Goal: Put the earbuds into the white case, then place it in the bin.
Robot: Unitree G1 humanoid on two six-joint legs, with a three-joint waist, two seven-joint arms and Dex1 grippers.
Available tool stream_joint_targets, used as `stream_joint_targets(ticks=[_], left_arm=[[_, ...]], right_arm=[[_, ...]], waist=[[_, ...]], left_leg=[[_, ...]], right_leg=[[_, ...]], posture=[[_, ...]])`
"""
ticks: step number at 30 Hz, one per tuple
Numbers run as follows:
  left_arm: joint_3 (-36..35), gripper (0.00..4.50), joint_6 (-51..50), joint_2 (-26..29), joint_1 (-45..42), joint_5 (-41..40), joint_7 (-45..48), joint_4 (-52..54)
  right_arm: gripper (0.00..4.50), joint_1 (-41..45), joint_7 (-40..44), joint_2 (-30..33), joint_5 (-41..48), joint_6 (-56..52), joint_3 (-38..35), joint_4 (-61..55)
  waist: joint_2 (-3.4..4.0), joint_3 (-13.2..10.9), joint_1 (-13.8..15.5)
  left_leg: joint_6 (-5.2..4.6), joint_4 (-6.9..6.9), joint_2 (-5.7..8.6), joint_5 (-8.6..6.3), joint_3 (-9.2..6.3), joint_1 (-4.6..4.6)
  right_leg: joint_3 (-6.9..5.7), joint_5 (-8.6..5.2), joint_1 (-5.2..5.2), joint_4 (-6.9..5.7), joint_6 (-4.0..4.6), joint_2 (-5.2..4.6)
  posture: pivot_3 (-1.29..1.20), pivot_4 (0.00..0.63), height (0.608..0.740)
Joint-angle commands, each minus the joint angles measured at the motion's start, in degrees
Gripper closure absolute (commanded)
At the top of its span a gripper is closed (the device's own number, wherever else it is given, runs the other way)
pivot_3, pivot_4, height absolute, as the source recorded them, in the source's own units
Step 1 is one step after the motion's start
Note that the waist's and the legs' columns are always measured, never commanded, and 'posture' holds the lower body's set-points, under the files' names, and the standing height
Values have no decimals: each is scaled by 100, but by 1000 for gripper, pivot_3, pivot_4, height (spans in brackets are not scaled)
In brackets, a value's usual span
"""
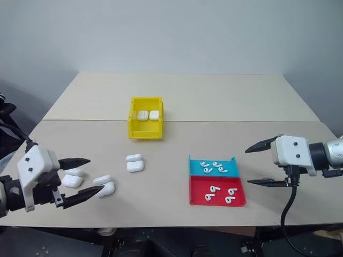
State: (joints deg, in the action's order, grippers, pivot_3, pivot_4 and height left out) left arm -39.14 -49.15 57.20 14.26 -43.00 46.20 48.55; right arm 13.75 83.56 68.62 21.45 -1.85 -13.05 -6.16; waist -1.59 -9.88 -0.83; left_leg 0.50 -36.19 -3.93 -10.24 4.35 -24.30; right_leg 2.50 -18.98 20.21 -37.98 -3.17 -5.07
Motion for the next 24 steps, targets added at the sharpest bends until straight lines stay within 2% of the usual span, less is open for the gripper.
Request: stream_joint_targets(ticks=[1, 4, 9, 13, 17, 19, 24], left_arm=[[-290, 0, -99, 48, 78, -165, 86, 127], [-319, 0, -256, -79, -80, -270, -312, 151], [-353, 0, -259, -79, 80, 152, -662, 364], [-478, 0, -1304, 15, -222, 5, -1591, 651], [-395, 0, -3198, 513, -1035, -342, -2149, 704], [-253, 0, -4062, 789, -1397, -542, -2271, 383], [118, 0, -4335, 1598, -1429, -1291, -3020, -1079]], right_arm=[[35, 180, -7, 60, -26, 63, 5, 2], [35, 266, -33, 30, -39, 51, 102, 14], [35, 411, -53, -43, -77, 77, 258, 55], [35, 655, -25, -152, -217, 208, 508, 290], [35, 1062, -8, -250, -292, 72, 791, 401], [35, 1087, 50, -264, -256, -10, 843, 373], [35, 925, 51, -254, -341, -97, 982, 281]], waist=[[0, 0, -1], [0, 0, -1], [0, 0, -20], [0, 0, -8], [-1, -1, -10], [-1, -1, -5], [-3, -1, -2]], left_leg=[[0, 0, 0, 0, 0, 0], [0, 0, 0, 0, 0, 0], [0, 0, 0, 0, 0, 0], [0, 0, 0, 0, -1, 0], [0, -4, 0, 1, -4, 3], [1, -3, 2, 1, -5, 2], [2, 15, 2, 1, -19, -2]], right_leg=[[0, 0, 1, 0, 0, 0], [0, 0, 1, 0, 0, 0], [1, 0, 1, -1, 0, 0], [2, 0, 1, 0, 0, 0], [1, 0, 0, -7, 0, 2], [0, 0, 0, -7, 0, 2], [1, -1, 13, -3, 1, 0]], posture=[[0, 150, 740], [0, 150, 740], [0, 150, 740], [0, 150, 740], [0, 150, 740], [0, 150, 740], [0, 150, 740]])
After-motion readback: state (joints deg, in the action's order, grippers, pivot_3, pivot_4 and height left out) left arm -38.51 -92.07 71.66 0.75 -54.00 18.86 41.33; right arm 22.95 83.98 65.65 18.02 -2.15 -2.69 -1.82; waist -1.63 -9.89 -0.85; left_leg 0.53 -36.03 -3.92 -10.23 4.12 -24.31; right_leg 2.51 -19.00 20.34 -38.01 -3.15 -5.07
